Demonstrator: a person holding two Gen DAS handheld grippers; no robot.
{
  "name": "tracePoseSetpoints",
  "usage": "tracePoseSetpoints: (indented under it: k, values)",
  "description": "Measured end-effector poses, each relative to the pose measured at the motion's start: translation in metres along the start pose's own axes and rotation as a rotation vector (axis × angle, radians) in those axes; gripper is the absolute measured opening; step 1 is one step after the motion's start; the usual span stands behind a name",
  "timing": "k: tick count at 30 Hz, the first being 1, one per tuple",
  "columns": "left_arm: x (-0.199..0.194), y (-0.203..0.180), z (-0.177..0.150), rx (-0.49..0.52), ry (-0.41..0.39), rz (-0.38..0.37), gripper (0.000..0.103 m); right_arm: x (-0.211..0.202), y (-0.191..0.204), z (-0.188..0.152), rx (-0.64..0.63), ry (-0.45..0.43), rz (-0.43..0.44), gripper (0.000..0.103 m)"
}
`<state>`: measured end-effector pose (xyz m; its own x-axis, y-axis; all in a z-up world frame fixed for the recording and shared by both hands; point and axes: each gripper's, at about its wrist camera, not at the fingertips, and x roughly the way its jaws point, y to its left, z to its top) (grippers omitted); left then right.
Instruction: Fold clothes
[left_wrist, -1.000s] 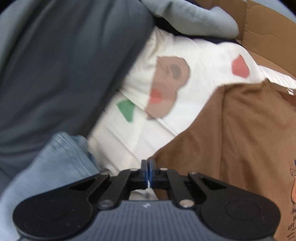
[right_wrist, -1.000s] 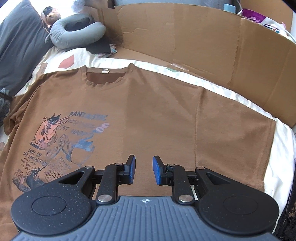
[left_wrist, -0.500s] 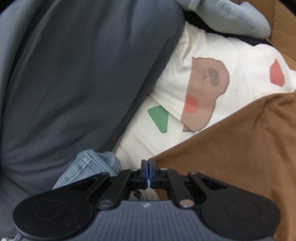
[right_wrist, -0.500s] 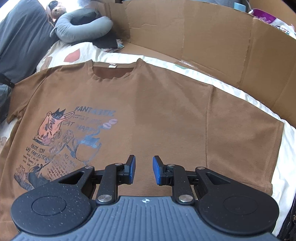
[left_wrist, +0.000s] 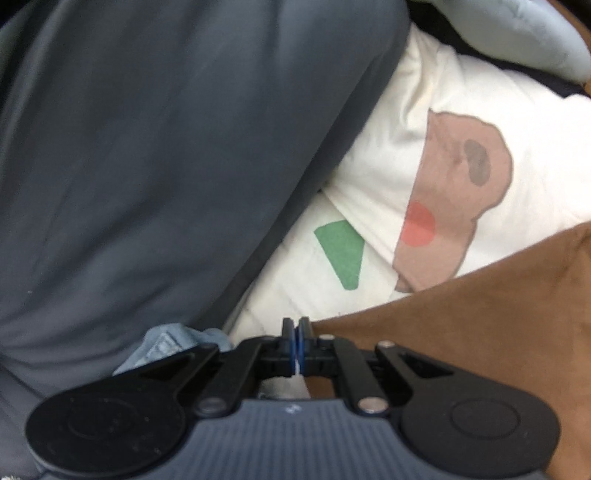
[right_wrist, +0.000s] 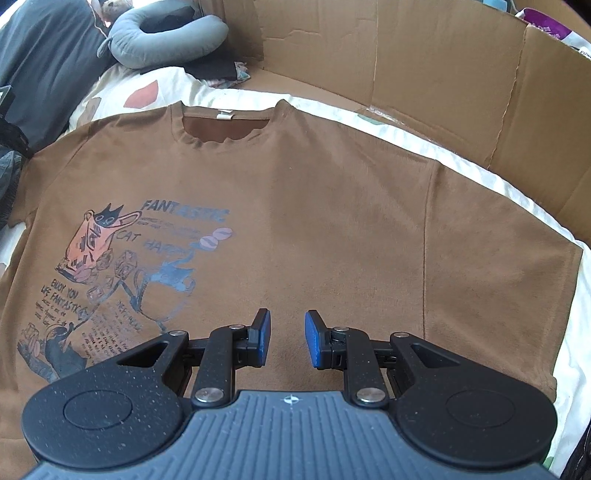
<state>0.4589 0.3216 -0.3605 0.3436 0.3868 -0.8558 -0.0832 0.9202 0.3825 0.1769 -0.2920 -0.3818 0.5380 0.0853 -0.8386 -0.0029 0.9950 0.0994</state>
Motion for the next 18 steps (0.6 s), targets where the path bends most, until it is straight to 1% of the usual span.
tracePoseSetpoints:
  k: [4, 7, 9, 11, 13, 14, 16, 18]
  values:
    - [0.016, -0.007, -0.001, 0.009, 0.018, 0.001, 0.001, 0.007, 0.001, 0.002, -0.014, 0.018, -0.005, 0.027]
    - [0.029, -0.013, -0.005, 0.019, 0.082, -0.037, 0.002, 0.014, 0.001, 0.002, -0.021, 0.041, -0.010, 0.027]
    - [0.027, -0.014, -0.005, 0.021, 0.089, -0.041, 0.004, 0.016, 0.001, 0.002, -0.016, 0.048, -0.012, 0.027]
    - [0.017, -0.009, -0.002, -0.017, 0.065, -0.078, 0.012, 0.015, 0.002, 0.003, -0.013, 0.043, -0.006, 0.027]
    - [0.001, -0.004, 0.001, -0.059, 0.022, -0.119, 0.013, 0.014, 0.004, 0.004, -0.017, 0.033, -0.001, 0.027]
    - [-0.008, -0.004, 0.003, -0.062, -0.006, -0.135, 0.013, 0.013, 0.005, 0.005, -0.019, 0.028, 0.002, 0.028]
    - [-0.025, -0.010, 0.004, -0.055, -0.062, -0.178, 0.013, 0.013, 0.007, 0.007, -0.019, 0.021, 0.003, 0.029]
    - [-0.040, -0.022, 0.003, -0.041, -0.106, -0.236, 0.013, 0.014, 0.007, 0.010, -0.018, 0.017, -0.001, 0.031]
